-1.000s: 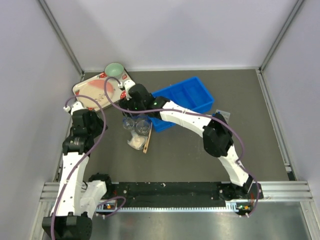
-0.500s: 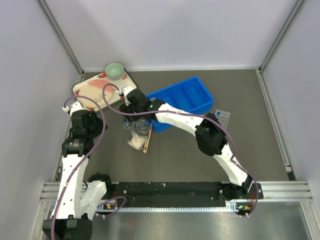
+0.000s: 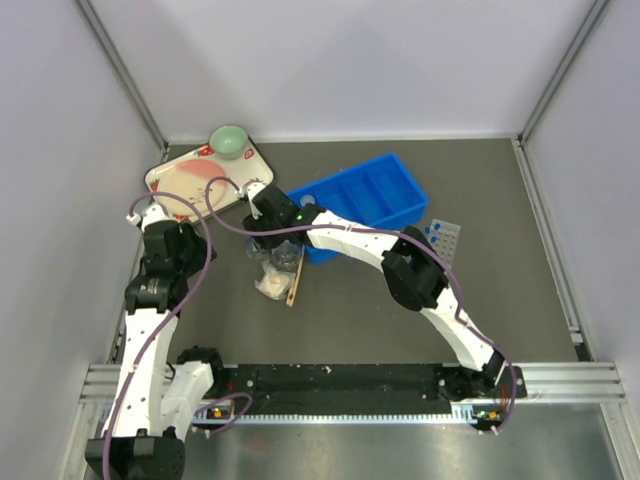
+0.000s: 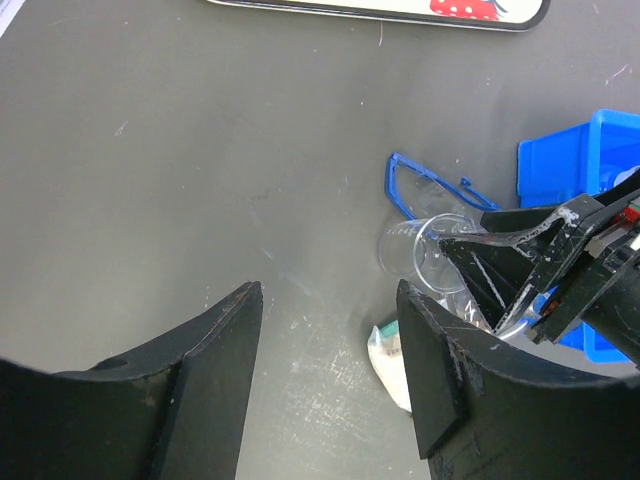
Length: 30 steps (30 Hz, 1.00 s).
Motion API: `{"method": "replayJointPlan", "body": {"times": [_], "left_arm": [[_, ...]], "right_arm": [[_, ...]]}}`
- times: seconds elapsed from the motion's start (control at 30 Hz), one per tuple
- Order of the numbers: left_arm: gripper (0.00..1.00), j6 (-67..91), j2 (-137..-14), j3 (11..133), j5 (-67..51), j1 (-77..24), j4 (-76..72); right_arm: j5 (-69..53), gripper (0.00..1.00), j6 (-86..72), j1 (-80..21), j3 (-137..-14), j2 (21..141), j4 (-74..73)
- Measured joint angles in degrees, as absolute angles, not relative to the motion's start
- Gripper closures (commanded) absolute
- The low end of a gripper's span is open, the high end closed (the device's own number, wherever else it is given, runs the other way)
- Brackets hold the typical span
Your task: Organize the chemistry lab equipment
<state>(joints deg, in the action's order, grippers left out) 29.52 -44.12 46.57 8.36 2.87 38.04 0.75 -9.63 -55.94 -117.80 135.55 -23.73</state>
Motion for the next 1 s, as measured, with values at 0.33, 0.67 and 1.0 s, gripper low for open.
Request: {"method": "replayJointPlan", "body": {"times": [0.33,0.67,1.0], "left_arm": [[0.38,29.71,-44.14,45.41,8.29,2.87,36.99],[0.38,29.69,-44.14,45.23,8.27,2.87,36.38],[0.38,29.67,-44.29,45.08,8.12,2.87,36.32]], "right_arm": [[0.71,0.64,-9.72,-55.94,-117.78,135.61,-23.77],[0.27,0.73,-10.13,-55.94,-117.78,135.66,-23.86],[-0.56,1.0,-10.2,-55.94,-117.8,136.66,-24.08]]}}
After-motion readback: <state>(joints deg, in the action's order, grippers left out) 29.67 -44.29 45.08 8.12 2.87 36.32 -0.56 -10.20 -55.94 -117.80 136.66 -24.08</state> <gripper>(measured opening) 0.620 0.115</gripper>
